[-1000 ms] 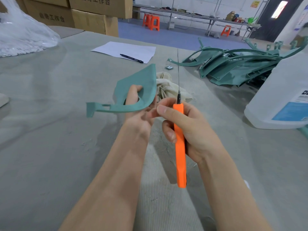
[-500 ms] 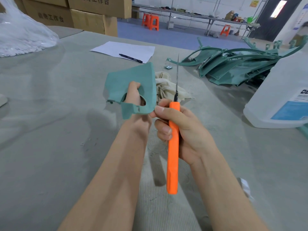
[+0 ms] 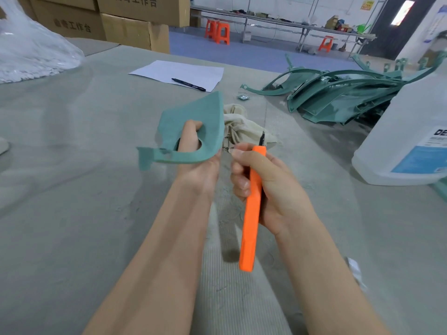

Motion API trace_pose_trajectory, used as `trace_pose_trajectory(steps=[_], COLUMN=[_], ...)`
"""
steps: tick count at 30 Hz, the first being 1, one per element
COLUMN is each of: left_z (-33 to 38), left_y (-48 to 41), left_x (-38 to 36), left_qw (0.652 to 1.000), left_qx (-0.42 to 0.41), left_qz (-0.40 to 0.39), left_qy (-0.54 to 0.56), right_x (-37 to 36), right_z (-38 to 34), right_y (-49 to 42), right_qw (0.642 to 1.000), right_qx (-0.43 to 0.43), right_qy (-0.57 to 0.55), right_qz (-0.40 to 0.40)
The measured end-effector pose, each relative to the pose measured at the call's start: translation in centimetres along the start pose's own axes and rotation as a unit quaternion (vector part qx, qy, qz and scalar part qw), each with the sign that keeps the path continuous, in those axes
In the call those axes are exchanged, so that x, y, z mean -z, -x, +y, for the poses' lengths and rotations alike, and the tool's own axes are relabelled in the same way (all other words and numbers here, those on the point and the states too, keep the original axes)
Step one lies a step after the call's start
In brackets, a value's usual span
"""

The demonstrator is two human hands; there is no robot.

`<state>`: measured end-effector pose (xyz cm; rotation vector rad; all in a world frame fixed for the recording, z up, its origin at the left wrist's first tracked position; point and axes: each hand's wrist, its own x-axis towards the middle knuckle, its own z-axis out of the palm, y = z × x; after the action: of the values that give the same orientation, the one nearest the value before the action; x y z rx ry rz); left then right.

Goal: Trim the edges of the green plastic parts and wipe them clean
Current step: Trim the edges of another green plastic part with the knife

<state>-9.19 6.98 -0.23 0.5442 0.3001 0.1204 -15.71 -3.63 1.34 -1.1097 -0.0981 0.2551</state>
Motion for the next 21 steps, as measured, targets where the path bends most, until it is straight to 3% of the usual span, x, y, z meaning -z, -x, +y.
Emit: trace_pose_trajectory(steps=[5,8,10,15,21], left_z=[0.3,0.3,0.2,0.1,-0.1], left_y=[1.1,1.2,1.3,1.6,1.9], left_x=[-0.8,-1.0,-1.1,-1.2,-1.4], left_qw=[0.997,0.997,0.997,0.997,0.99], left_qx=[0.033,0.04,0.037,0.065,0.123], left_qz=[-0.016,-0.021,-0.022,-0.045,-0.061], left_qy=[0.073,0.062,0.059,0.022,-0.011], right_x=[1.4,2.7,3.5,4.5,5.2], right_z=[-0.4,-1.6,-2.7,-3.2,-2.6], right_y=[-0.8,-1.9,-2.7,-3.1,-3.4], right_qw=[0.991,0.989,0.983,0.963,0.93], right_qx=[0.05,0.02,0.021,0.106,0.181], right_qy=[0.087,0.059,0.099,0.222,0.286], right_qz=[0.092,0.134,0.152,0.109,0.144])
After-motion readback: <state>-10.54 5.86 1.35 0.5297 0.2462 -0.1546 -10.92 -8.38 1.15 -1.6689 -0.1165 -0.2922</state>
